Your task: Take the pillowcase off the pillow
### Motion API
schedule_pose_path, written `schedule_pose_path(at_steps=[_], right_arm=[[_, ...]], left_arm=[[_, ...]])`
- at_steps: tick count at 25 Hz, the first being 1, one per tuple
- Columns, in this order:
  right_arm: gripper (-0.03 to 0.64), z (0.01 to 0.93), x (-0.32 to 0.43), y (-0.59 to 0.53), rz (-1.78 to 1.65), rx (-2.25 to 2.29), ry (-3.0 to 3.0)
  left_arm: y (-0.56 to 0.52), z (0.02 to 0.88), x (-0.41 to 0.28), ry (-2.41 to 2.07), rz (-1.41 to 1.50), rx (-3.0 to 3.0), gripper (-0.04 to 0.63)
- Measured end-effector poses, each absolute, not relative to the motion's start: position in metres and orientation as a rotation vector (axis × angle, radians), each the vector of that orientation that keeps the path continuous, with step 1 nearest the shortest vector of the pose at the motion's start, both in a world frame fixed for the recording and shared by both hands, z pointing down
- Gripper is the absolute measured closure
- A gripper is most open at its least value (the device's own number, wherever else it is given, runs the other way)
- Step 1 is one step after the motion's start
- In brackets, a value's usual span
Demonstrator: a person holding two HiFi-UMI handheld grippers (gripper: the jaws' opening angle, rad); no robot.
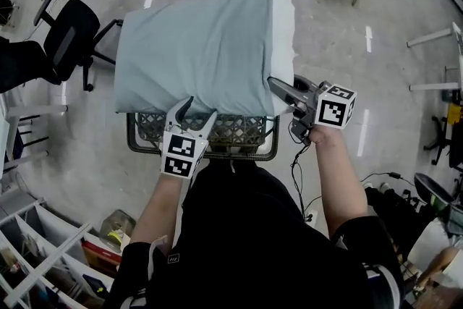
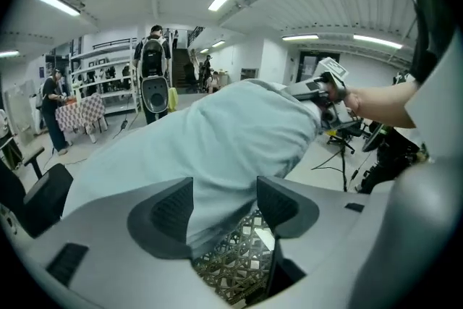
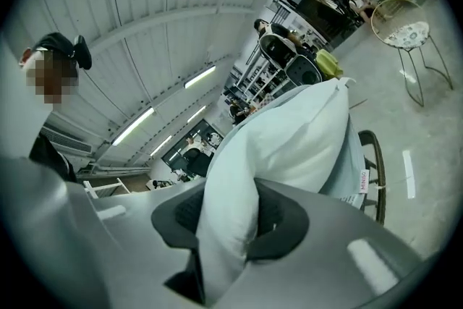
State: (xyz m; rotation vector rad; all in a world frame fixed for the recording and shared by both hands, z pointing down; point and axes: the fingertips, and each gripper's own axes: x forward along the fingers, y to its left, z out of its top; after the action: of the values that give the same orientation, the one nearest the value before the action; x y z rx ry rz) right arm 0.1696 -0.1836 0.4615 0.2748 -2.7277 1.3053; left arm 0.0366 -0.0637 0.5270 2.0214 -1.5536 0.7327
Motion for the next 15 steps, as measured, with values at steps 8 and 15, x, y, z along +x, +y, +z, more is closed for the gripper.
schedule_pose_path(at_steps=[8, 15], right_arm=[[0.503, 0.384, 0.150, -0.190, 1.295, 0.386, -2.764], [0.514, 0.332, 0.149, -0.184, 1.227, 0.442, -2.835]], left_arm=[[-0.071, 0.495, 0.056, -1.602, 0.788, 2.156, 0.307], [-0.070, 0.459, 0.056, -1.626, 0.728, 2.272, 0.413]])
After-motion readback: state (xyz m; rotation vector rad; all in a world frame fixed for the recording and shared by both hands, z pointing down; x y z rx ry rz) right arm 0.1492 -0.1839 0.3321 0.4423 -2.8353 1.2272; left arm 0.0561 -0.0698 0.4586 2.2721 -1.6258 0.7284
